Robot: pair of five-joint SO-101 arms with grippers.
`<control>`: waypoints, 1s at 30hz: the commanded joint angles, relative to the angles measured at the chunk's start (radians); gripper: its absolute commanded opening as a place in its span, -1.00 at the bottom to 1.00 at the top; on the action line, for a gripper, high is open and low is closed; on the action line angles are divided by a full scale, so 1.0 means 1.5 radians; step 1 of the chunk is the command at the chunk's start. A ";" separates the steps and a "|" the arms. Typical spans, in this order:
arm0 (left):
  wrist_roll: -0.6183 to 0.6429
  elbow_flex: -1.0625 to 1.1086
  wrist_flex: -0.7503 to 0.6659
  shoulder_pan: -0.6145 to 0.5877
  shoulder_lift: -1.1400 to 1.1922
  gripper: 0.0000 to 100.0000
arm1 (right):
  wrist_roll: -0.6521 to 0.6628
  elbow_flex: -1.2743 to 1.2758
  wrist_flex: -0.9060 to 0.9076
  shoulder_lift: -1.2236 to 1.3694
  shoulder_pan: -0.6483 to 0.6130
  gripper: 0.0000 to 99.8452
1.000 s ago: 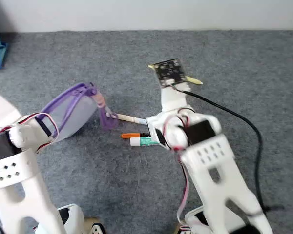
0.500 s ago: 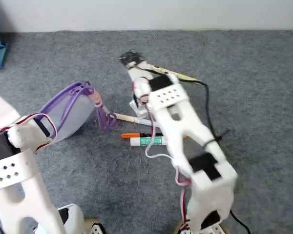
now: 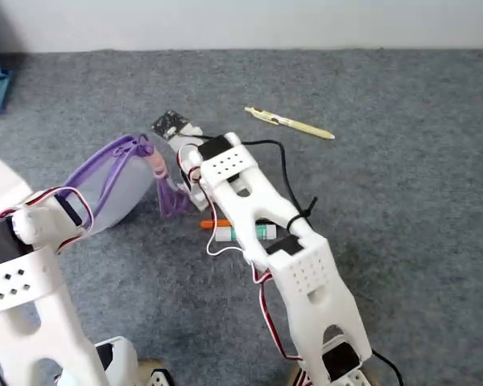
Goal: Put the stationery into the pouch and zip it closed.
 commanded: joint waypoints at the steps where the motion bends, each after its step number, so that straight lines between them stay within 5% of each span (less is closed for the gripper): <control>1: -0.006 -0.014 0.012 -0.012 0.009 -0.97 | 0.005 -0.080 0.004 0.037 0.012 -0.54; 7: -0.006 -0.014 0.012 -0.012 0.009 -0.97 | 0.008 -0.146 0.004 0.081 0.027 -1.00; 14: -0.006 -0.014 0.012 0.009 0.009 -0.97 | 0.008 -0.221 0.090 0.081 0.075 -0.98; 24: 0.038 -0.018 0.012 0.111 0.009 -0.97 | 0.004 -0.532 0.362 0.081 0.144 -0.98; 30: 0.038 -0.018 0.008 0.111 0.014 -0.97 | 0.007 -0.671 0.367 0.048 0.166 -0.98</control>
